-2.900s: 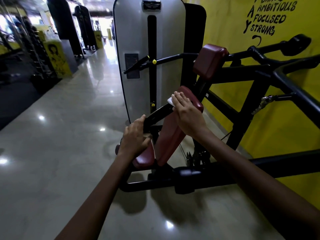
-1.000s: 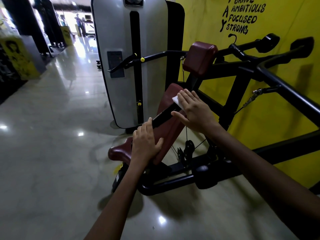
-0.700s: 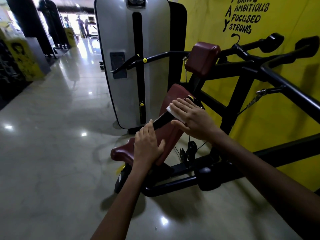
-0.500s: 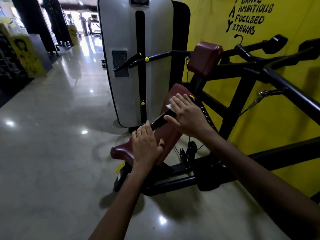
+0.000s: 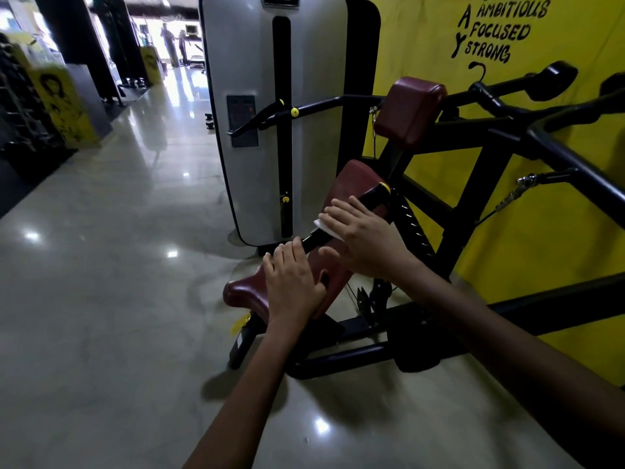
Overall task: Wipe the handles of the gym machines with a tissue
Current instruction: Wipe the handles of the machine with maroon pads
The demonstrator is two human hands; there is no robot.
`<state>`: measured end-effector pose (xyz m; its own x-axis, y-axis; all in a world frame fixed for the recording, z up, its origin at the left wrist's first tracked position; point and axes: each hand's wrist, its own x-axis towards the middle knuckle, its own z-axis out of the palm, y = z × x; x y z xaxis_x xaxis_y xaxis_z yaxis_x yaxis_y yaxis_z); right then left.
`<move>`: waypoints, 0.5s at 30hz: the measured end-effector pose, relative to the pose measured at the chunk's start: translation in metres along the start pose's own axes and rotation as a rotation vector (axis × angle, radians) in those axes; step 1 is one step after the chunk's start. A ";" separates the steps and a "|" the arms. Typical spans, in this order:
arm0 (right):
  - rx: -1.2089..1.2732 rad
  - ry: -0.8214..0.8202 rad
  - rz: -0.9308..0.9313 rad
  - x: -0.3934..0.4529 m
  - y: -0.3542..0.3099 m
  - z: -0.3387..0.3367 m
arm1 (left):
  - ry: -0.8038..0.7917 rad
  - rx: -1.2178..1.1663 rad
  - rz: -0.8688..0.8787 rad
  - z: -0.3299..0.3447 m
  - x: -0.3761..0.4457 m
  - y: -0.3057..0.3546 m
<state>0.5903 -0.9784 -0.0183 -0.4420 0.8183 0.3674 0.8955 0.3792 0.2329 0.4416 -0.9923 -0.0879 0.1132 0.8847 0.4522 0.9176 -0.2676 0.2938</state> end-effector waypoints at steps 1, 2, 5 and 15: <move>-0.017 0.008 -0.035 -0.005 0.002 0.001 | 0.005 0.000 -0.007 0.002 0.000 0.000; -0.039 0.025 -0.054 -0.010 0.006 0.002 | 0.010 0.000 -0.015 0.004 0.001 0.000; -0.108 0.060 -0.038 -0.011 0.018 -0.002 | 0.038 -0.016 -0.020 0.004 0.001 0.000; -0.105 0.045 -0.183 -0.004 0.004 0.004 | 0.064 0.019 -0.105 0.001 0.001 0.000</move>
<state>0.5959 -0.9786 -0.0220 -0.6008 0.7187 0.3498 0.7909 0.4709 0.3908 0.4427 -0.9910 -0.0884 -0.0083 0.8811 0.4728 0.9303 -0.1665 0.3267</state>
